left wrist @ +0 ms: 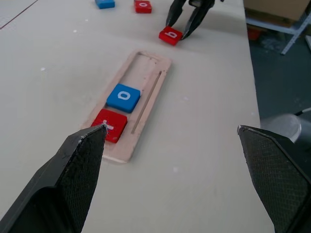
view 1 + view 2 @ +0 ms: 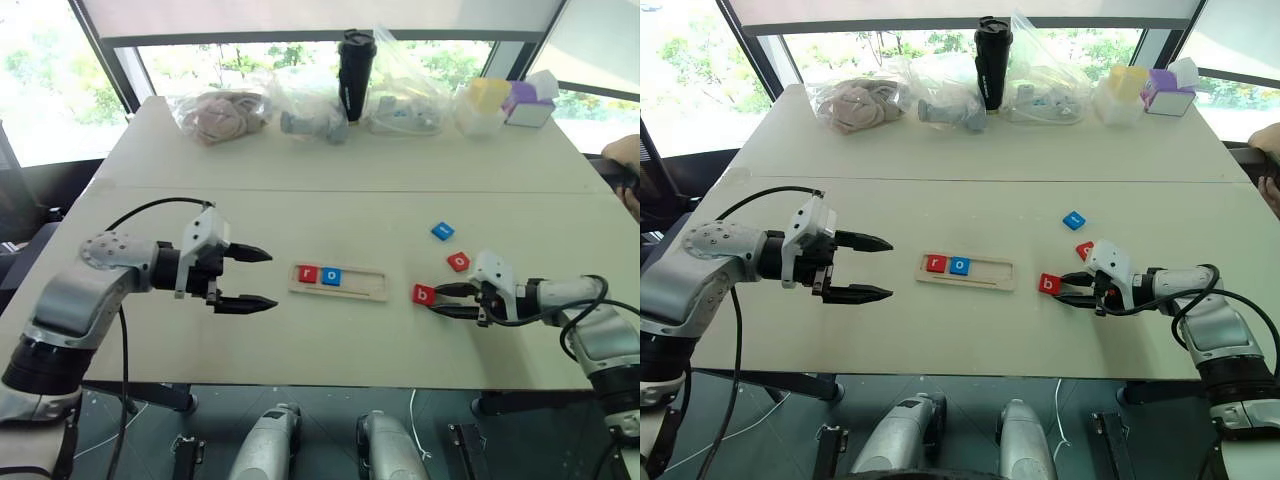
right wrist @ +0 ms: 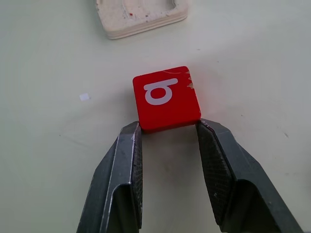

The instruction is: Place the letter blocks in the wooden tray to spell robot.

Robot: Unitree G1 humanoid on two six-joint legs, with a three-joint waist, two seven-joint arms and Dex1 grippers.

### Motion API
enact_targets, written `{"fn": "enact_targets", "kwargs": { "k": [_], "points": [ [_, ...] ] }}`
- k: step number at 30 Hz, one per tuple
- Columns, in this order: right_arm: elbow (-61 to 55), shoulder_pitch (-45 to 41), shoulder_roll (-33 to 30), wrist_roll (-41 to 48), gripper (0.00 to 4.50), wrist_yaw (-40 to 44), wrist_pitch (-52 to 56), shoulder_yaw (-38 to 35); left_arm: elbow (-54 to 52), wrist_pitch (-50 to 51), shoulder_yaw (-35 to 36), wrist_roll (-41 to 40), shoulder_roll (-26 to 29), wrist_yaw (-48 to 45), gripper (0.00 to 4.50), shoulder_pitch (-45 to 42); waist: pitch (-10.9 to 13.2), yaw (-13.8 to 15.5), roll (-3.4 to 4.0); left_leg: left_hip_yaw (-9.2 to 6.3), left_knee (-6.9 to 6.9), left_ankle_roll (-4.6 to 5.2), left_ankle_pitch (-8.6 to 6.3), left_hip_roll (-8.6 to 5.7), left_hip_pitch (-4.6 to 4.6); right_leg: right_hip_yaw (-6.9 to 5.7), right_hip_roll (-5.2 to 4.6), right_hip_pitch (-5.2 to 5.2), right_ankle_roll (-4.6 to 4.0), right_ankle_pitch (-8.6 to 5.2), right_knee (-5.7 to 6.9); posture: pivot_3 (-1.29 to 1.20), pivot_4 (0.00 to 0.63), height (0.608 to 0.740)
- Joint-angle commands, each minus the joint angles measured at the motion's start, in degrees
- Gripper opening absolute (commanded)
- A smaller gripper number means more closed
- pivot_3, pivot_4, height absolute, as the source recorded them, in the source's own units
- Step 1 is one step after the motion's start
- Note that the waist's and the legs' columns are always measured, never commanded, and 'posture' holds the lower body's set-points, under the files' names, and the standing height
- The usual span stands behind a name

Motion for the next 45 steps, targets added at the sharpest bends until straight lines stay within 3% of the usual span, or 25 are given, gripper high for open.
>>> {"fn": "enact_targets", "kwargs": {
  "k": [1, 10, 22, 25, 28, 29, 39, 45],
  "points": [
    [-5.6, -0.8, -0.3, 2.4, 1.11, -0.6, 2.4, -2.3, -0.1, -1.3, 2.7, 0.2, 1.0, 0.7, 4.50, 0.1, 0.0, 0.0, 0.00, 0.00, 0.00, 0.00, 0.00, 0.00, 0.00, 0.00, 0.00, -0.01, 0.00, 0.00, 0.01, 0.00, 0.150, 0.740],
    [-12.4, -10.0, 4.4, 3.1, 1.11, -2.5, 10.0, 3.0, 0.1, -2.1, 3.1, 1.3, 1.4, 1.1, 4.50, 0.9, 0.0, -0.3, 0.00, 0.00, 0.00, -0.02, -0.01, 0.01, 0.00, 0.03, 0.00, -0.06, -0.01, 0.00, 0.09, 0.00, 0.150, 0.740],
    [-6.3, -17.0, 9.1, 0.6, 1.11, -6.5, 8.0, 3.6, -1.4, -1.9, 4.9, 1.0, 1.7, 3.3, 4.50, 3.1, 0.0, -0.2, -0.01, 0.02, 0.00, -0.02, 0.00, -0.11, 0.00, 0.04, -0.12, -0.14, 0.00, 0.01, 0.24, 0.00, 0.150, 0.740],
    [-5.4, -18.4, 11.9, 0.3, 2.37, -8.3, 7.8, 4.5, -1.3, -1.9, 4.8, 1.1, 1.7, 3.7, 4.50, 3.1, 0.0, -0.3, -0.01, 0.02, 0.00, -0.02, 0.01, -0.07, -0.01, 0.05, -0.06, -0.23, 0.00, 0.01, 0.39, 0.00, 0.150, 0.740],
    [-2.7, -20.4, 14.7, -2.8, 4.06, -9.2, 6.0, 7.5, -1.4, -1.9, 4.6, 1.1, 1.4, 4.1, 4.50, 3.2, 0.0, -0.4, -0.01, 0.03, 0.01, -0.02, 0.03, -0.08, -0.01, 0.07, -0.04, -0.28, 0.00, 0.00, 0.51, 0.00, 0.150, 0.740],
    [-1.1, -21.6, 15.8, -3.8, 4.42, -9.2, 5.3, 8.8, -1.5, -1.8, 4.4, 1.2, 1.3, 4.3, 4.50, 3.3, 0.0, -0.4, -0.01, 0.03, 0.01, -0.03, 0.04, -0.08, -0.01, 0.06, -0.02, -0.28, 0.00, 0.00, 0.52, 0.00, 0.150, 0.740],
    [30.4, -39.1, 28.2, -12.6, 4.42, -13.7, -3.2, 13.7, -2.5, -1.4, 4.1, 1.2, 0.1, 6.6, 4.50, 3.6, 0.0, -1.7, 0.00, 0.06, -0.01, -0.10, 0.18, -0.10, 0.01, 0.08, 0.12, -0.38, 0.17, 0.11, 0.70, 0.00, 0.150, 0.740],
    [43.0, -44.4, 32.5, -15.9, 4.42, -13.5, -8.5, 14.3, -4.6, -0.6, 5.8, 0.6, 0.1, 8.9, 4.50, 6.0, 0.0, -1.9, 0.00, 0.07, -0.12, -0.14, 0.19, -0.12, 0.01, 0.11, 0.13, -0.48, 0.23, 0.15, 0.74, 0.00, 0.150, 0.740]
  ]
}}
